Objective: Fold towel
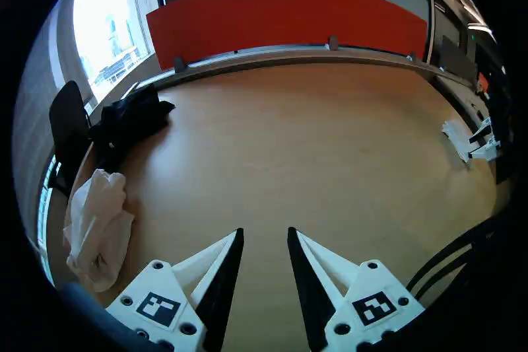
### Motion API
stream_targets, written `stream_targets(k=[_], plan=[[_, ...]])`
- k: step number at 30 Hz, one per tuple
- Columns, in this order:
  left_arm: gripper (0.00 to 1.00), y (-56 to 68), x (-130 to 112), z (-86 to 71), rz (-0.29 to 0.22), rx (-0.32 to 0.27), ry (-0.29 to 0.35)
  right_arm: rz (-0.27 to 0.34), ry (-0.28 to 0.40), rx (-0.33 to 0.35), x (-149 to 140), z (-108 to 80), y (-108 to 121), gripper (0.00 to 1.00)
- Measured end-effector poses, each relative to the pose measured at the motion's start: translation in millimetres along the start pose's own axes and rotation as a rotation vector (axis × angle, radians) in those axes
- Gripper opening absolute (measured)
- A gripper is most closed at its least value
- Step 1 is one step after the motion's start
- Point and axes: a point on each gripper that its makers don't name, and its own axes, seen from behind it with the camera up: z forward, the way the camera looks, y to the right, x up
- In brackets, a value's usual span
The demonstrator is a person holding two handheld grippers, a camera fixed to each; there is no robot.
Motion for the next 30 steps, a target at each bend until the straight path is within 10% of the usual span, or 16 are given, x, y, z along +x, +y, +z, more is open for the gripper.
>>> stream_targets(k=[30], plan=[[0.48, -16.2, 23, 3.8, -0.040, 0.026, 0.053, 0.310, 0.311, -0.178, 66, -22.4, 10, 1.00]])
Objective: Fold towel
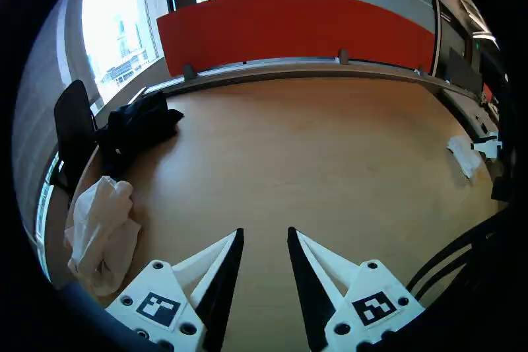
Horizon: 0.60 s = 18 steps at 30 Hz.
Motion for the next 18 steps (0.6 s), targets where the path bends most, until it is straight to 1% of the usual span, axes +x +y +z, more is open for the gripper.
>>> stream_targets(k=[5, 8, 14, 18], plan=[[0.48, -3.5, 7, 0.9, -0.016, 0.005, 0.022, 0.037, 0.066, -0.046, 13, -0.9, 4, 1.00], [0.48, -5.0, 13, 1.7, -0.025, 0.006, 0.037, 0.046, 0.106, -0.068, 21, -1.8, 6, 1.00], [0.48, -10.5, 26, 3.4, -0.041, 0.018, 0.075, 0.037, 0.195, -0.096, 40, -7.7, 3, 1.00], [0.48, -13.6, 36, 3.9, -0.055, 0.026, 0.105, 0.028, 0.238, -0.109, 51, -11.5, 1, 1.00]])
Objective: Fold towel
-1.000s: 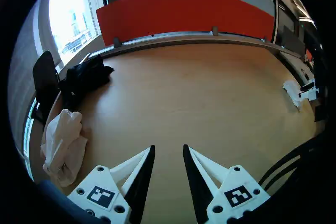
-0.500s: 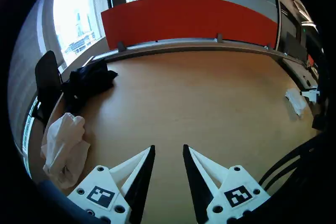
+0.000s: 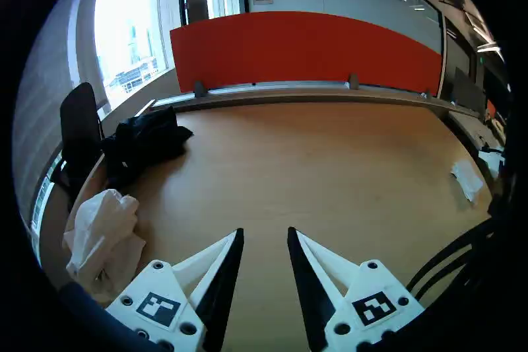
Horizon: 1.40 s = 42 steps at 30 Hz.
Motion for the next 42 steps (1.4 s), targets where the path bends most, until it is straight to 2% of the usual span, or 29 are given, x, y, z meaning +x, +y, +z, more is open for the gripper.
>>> stream_targets(k=[7, 14, 20, 23, 30, 37, 42], plan=[[0.48, -3.5, 16, 5.2, -0.030, 0.012, 0.057, 0.014, 0.068, -0.008, 19, -2.8, -3, 1.00], [0.48, -11.3, 51, 5.3, -0.054, 0.023, 0.202, 0.043, 0.167, -0.045, 51, -9.0, 1, 1.00], [0.48, -17.4, 76, 1.8, -0.078, 0.028, 0.303, 0.013, 0.243, -0.037, 73, -18.6, -8, 1.00], [0.48, -21.0, 85, 0.2, -0.079, 0.035, 0.332, 0.025, 0.258, -0.039, 79, -20.5, -9, 1.00], [0.48, -20.1, 97, -3.9, -0.056, 0.025, 0.383, 0.068, 0.325, -0.036, 101, -31.3, -11, 1.00], [0.48, -20.3, 100, -4.8, -0.050, 0.019, 0.403, 0.050, 0.379, -0.018, 119, -42.2, -23, 1.00], [0.48, -20.4, 106, -5.9, -0.045, 0.011, 0.421, 0.036, 0.401, 0.001, 130, -46.3, -42, 1.00]])
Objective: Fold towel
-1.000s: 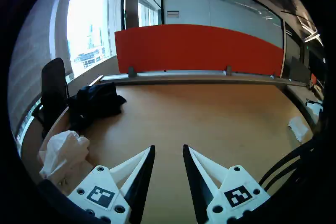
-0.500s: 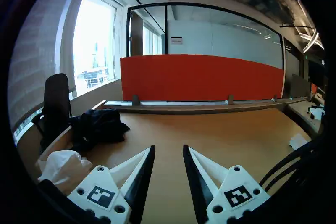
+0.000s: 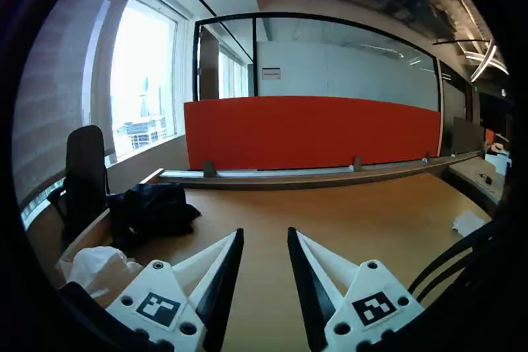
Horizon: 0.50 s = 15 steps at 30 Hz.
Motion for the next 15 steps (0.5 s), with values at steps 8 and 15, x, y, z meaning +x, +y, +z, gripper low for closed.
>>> stream_targets(k=[8, 15], plan=[[0.48, -0.9, 7, 0.9, -0.008, -0.010, 0.027, 0.000, 0.030, 0.032, 15, 1.5, -42, 1.00], [0.48, -5.1, 16, 1.4, -0.022, -0.017, 0.056, -0.001, 0.046, 0.062, 27, 3.0, -75, 1.00]])
